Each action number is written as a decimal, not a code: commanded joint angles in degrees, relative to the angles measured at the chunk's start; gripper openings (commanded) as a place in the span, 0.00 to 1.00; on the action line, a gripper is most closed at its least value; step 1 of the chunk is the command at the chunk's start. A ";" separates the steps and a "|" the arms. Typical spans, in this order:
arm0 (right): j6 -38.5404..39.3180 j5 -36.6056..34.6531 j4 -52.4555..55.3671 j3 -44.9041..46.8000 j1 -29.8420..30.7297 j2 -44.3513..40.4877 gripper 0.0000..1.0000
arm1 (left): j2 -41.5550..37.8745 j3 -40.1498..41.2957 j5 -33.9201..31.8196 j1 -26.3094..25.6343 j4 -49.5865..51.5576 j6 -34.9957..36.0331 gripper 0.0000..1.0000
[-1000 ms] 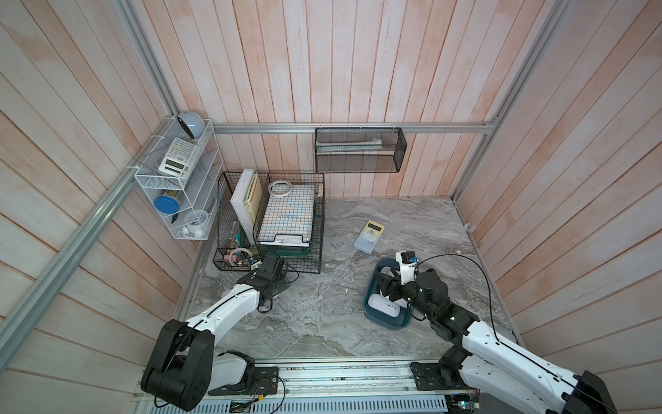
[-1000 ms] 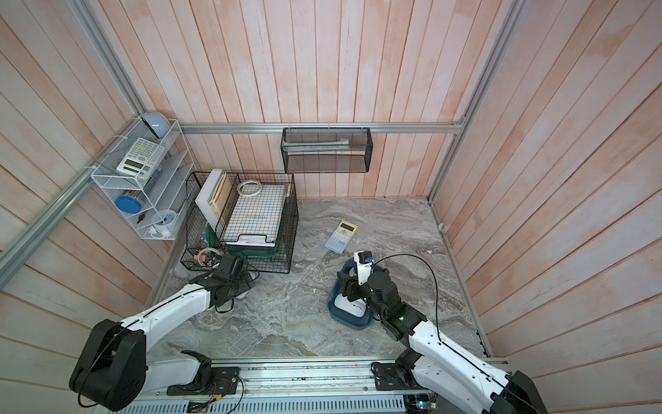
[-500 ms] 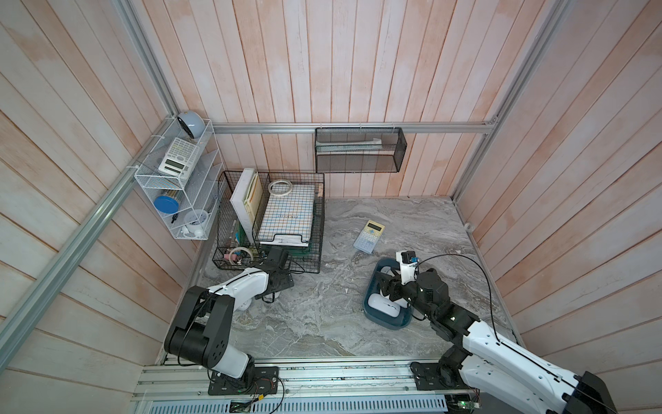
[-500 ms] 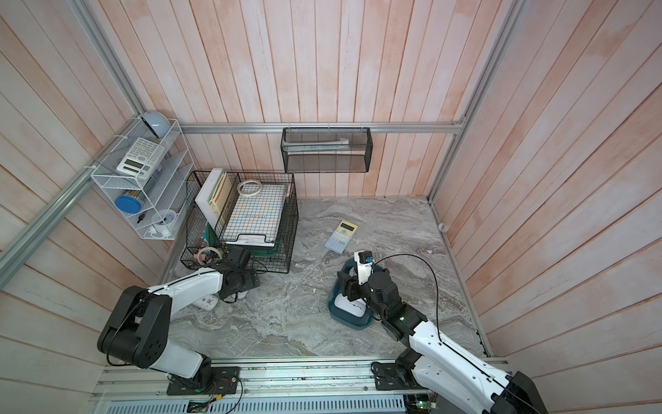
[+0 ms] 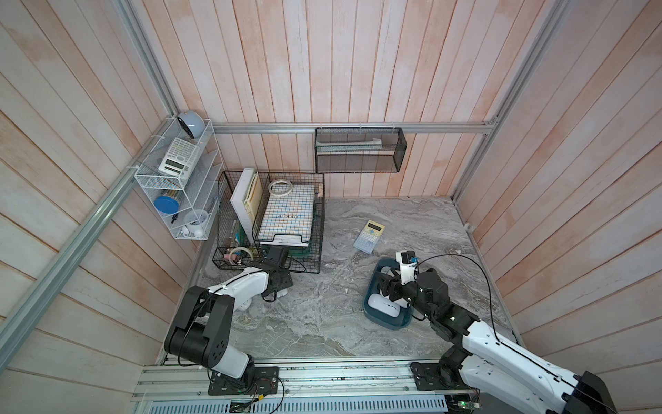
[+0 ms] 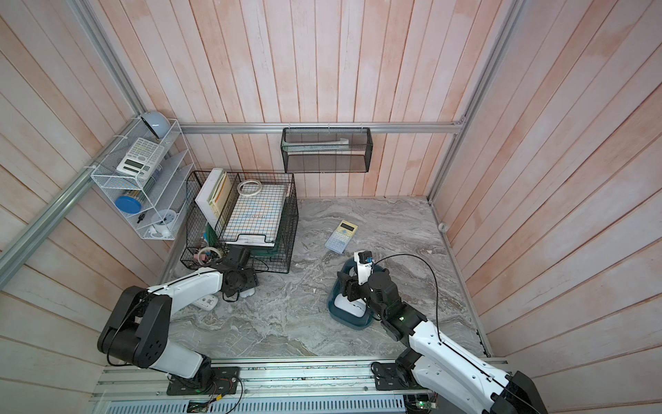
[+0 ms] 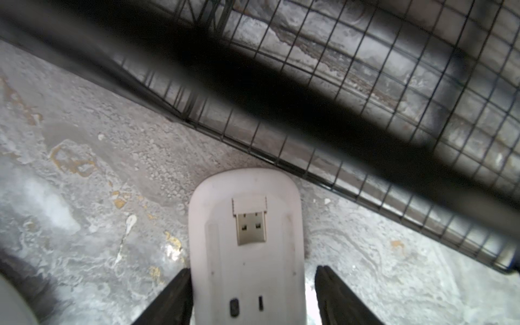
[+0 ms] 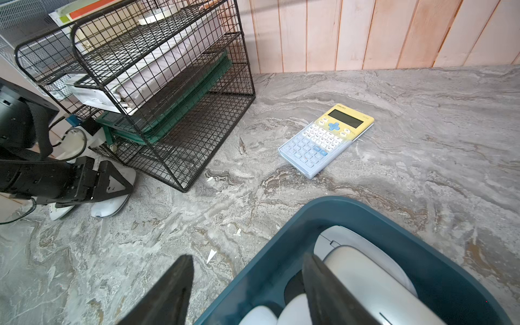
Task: Put the mouse in the storage box
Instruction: Pick up the mouse from the center of the board.
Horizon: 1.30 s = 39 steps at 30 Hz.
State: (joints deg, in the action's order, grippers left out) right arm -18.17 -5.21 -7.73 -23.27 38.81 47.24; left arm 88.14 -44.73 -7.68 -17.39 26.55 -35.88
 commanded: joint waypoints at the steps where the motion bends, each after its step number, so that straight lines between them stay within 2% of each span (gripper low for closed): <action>1: -0.23 0.11 -0.45 0.77 0.00 -0.75 0.68 | 3.22 0.24 4.28 -0.10 2.56 0.02 0.72; 8: -0.26 0.18 -0.57 0.82 -0.05 -0.66 0.68 | 4.27 0.85 6.10 -0.19 2.99 -0.07 0.71; 13: -0.14 0.01 -0.47 0.84 0.04 -0.83 0.68 | 4.16 0.99 6.26 -0.28 3.36 -0.11 0.58; 15: -0.17 0.01 -0.61 0.85 -0.05 -0.84 0.68 | 2.73 1.83 6.25 -0.28 3.00 -0.35 0.56; 31: -0.19 0.00 -0.73 0.87 0.02 -0.60 0.68 | -12.57 9.12 10.56 -0.25 3.59 -3.16 0.55; 35: -0.32 0.36 -0.75 0.84 0.00 -0.49 0.68 | -18.81 10.86 14.61 -0.97 2.54 -4.52 0.55; 39: -0.52 0.89 -0.87 0.77 -0.03 -0.60 0.68 | -27.92 12.54 21.71 -2.12 -2.15 -5.25 0.55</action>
State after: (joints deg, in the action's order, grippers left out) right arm -18.20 -5.04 -7.75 -23.16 38.81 47.13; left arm 65.06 -32.86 7.68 -18.79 28.47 -39.99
